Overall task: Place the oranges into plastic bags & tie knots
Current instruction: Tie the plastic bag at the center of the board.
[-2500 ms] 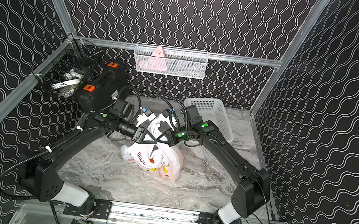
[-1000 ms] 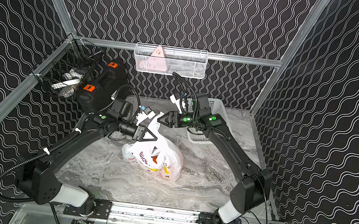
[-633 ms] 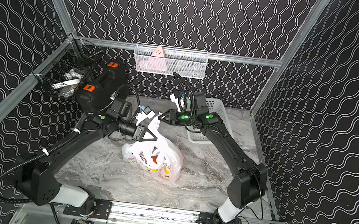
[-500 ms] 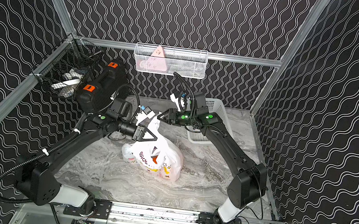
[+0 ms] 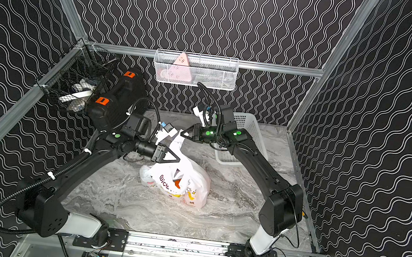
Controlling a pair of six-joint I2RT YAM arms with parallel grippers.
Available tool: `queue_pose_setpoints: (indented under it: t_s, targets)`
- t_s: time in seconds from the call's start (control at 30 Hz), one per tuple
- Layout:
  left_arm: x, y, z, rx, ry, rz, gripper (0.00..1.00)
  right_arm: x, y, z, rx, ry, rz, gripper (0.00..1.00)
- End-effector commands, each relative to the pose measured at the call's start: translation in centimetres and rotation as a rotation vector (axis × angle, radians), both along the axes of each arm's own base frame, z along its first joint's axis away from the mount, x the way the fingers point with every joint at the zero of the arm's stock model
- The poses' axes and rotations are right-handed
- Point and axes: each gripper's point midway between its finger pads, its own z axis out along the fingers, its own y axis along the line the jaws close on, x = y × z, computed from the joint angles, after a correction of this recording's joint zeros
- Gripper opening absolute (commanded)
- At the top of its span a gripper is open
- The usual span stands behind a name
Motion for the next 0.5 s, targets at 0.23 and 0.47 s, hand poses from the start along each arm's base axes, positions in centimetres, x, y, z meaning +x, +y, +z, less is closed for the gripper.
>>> queue_pose_setpoints:
  t_s: [0.23,0.47]
  targets:
    - [0.7,-0.5,1.2,-0.054,-0.03,-0.012,0.24,-0.7,-4.5,-0.2,-0.164,-0.002,-0.187,0.0]
    - [0.7,-0.7,1.5,-0.083,-0.026,-0.018,0.16,-2.7,-6.1,0.3,-0.164,0.028,-0.236,0.0]
